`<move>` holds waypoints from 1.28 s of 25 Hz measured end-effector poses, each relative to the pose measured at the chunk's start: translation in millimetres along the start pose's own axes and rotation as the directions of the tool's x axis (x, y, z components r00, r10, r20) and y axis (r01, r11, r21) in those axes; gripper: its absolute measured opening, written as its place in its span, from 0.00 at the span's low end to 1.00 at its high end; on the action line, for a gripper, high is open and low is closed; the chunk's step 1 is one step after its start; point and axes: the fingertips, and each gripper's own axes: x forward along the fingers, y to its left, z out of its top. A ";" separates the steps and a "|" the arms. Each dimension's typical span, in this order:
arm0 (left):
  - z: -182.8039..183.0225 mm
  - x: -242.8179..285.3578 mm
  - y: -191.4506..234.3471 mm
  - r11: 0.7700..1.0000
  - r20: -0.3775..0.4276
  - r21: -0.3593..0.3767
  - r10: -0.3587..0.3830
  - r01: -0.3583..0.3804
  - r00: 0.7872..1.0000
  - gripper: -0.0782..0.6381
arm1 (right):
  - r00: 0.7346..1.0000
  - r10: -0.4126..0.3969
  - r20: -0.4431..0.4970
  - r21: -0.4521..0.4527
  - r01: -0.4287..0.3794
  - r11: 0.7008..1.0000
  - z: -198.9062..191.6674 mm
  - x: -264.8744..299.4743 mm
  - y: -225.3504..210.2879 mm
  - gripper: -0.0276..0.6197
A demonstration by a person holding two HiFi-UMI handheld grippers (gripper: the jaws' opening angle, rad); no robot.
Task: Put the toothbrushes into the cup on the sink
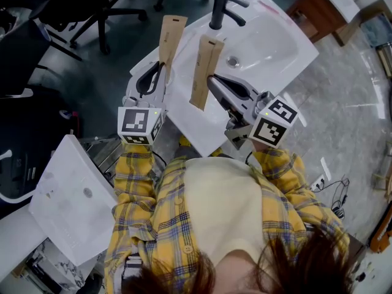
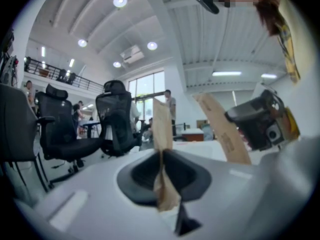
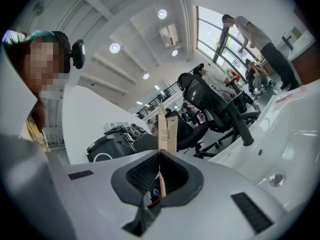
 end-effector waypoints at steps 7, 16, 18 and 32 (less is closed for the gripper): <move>-9.9 -0.5 -3.3 0.998 -0.038 0.057 0.002 0.000 0.999 0.16 | 1.000 -0.004 -0.001 -0.001 0.004 1.000 -1.2 -2.2 -0.5 0.07; -22.0 1.3 -6.9 0.990 -0.106 0.143 0.025 -0.010 0.994 0.16 | 1.000 0.001 -0.013 -0.003 -0.001 1.000 -3.0 -2.5 0.7 0.07; -28.3 1.9 -7.5 0.984 -0.137 0.177 0.039 -0.014 0.990 0.16 | 1.000 0.002 -0.014 -0.004 -0.002 1.000 -4.4 -2.5 1.5 0.07; -25.5 -7.7 -8.2 0.975 -0.142 0.217 0.077 -0.045 0.987 0.24 | 1.000 0.014 -0.023 -0.007 -0.014 1.000 -6.3 -0.9 7.2 0.07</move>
